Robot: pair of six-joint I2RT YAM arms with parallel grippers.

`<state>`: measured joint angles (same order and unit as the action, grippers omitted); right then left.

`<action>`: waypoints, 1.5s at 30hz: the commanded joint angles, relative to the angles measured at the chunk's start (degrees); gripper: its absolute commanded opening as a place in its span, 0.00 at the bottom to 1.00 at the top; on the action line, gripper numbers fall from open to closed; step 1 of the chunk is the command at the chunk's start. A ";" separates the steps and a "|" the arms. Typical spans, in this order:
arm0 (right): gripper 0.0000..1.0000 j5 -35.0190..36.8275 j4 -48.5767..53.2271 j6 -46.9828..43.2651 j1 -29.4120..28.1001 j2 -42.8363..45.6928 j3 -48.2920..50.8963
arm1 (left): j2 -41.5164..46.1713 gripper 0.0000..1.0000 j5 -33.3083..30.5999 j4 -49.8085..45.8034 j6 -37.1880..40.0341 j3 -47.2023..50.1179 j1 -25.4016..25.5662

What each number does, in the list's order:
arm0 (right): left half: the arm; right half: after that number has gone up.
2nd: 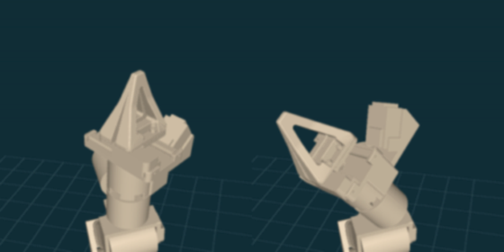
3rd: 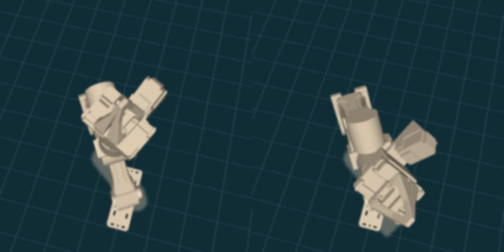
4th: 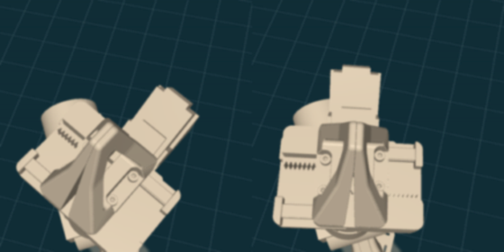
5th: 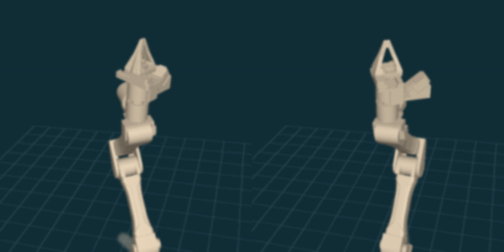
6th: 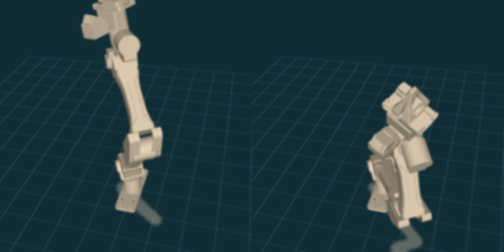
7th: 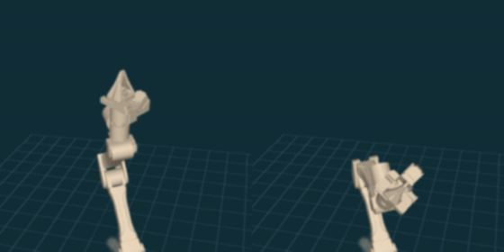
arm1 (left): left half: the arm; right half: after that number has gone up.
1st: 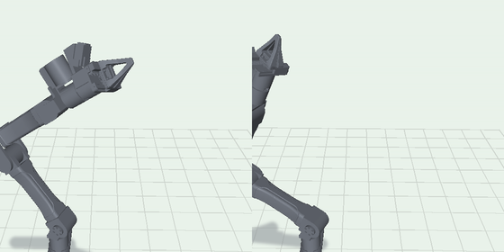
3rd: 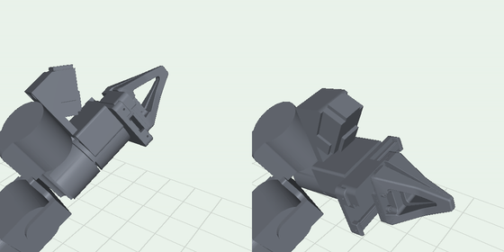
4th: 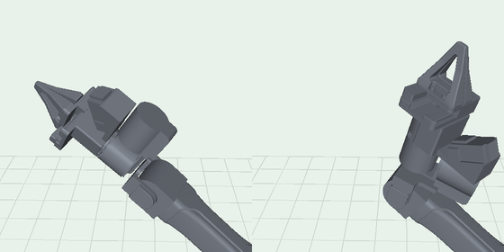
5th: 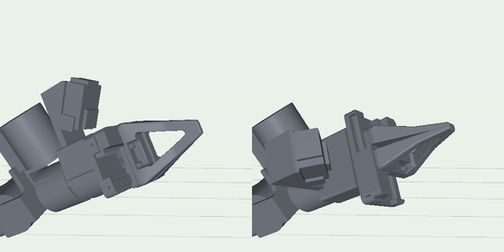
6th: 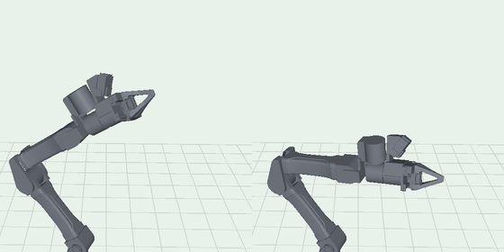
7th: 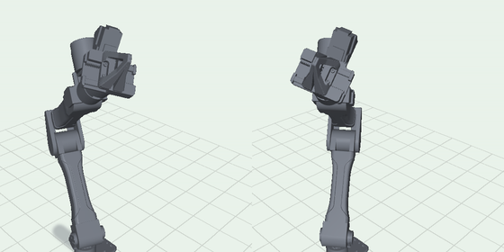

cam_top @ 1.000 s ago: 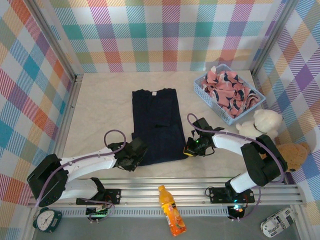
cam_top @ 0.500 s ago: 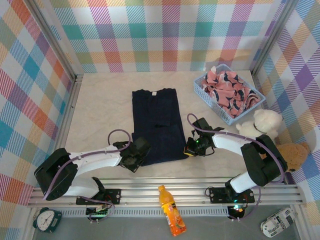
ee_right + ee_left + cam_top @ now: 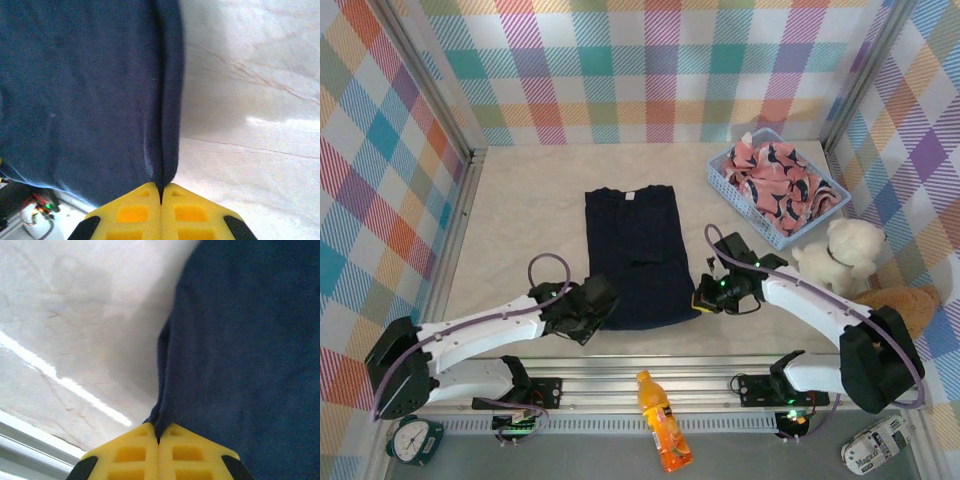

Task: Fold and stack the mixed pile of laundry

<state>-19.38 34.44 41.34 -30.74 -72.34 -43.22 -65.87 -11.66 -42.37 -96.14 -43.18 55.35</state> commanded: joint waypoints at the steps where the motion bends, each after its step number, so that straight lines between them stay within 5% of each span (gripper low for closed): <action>1: 0.00 -0.25 2.90 -0.65 1.07 -1.14 -8.97 | 0.92 0.00 -6.07 -3.22 3.76 -5.22 -3.88; 6: 0.00 -0.12 1.75 -1.57 5.57 -10.70 -24.54 | -6.73 0.00 -3.85 -0.06 17.36 -16.56 -15.58; 12: 0.04 1.15 -1.35 -2.55 12.40 -30.97 -48.67 | -27.22 0.00 -0.23 3.86 31.98 -37.87 -30.16; 13: 0.19 0.69 -3.11 -2.22 13.47 -35.64 -53.61 | -32.41 0.11 1.25 3.80 34.60 -43.25 -32.61; 14: 0.41 -1.08 -4.54 -1.60 14.52 -40.88 -59.18 | -37.78 0.40 2.57 1.51 35.65 -49.60 -34.91; 15: 0.94 -4.25 -5.07 -1.76 15.42 -45.57 -65.17 | -42.27 0.74 2.72 -2.60 36.16 -55.55 -36.17; 16: 1.00 -6.51 -2.35 -2.61 16.18 -51.01 -73.67 | -46.94 1.00 1.24 -7.60 37.02 -62.66 -37.07; 18: 1.00 -6.26 7.37 -5.63 16.81 -58.69 -87.99 | -52.92 1.00 -0.13 -13.08 40.51 -72.52 -37.68; 20: 0.99 -4.48 12.09 -9.36 16.76 -60.41 -92.30 | -55.23 1.00 1.13 -13.60 43.04 -76.43 -37.70; 25: 1.00 -4.76 2.38 -12.98 16.68 -47.92 -69.43 | -50.14 1.00 5.01 -7.06 47.66 -68.29 -35.09; 31: 0.98 -5.41 -1.83 -15.42 16.42 -36.56 -48.16 | -45.09 0.86 9.82 5.14 48.37 -55.27 -28.16; 38: 1.00 -0.02 -0.56 -13.16 16.57 -23.19 -29.45 | -56.15 0.82 11.22 6.87 49.60 -62.62 -23.30; 45: 0.99 -1.86 -1.30 -13.01 17.69 -17.92 -20.03 | -65.05 0.74 9.25 5.53 42.34 -63.64 -23.02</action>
<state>-21.15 33.87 28.25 -13.45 -91.79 -65.30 -129.27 -1.37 -35.64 -50.22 -108.01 32.60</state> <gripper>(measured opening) 0.994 0.738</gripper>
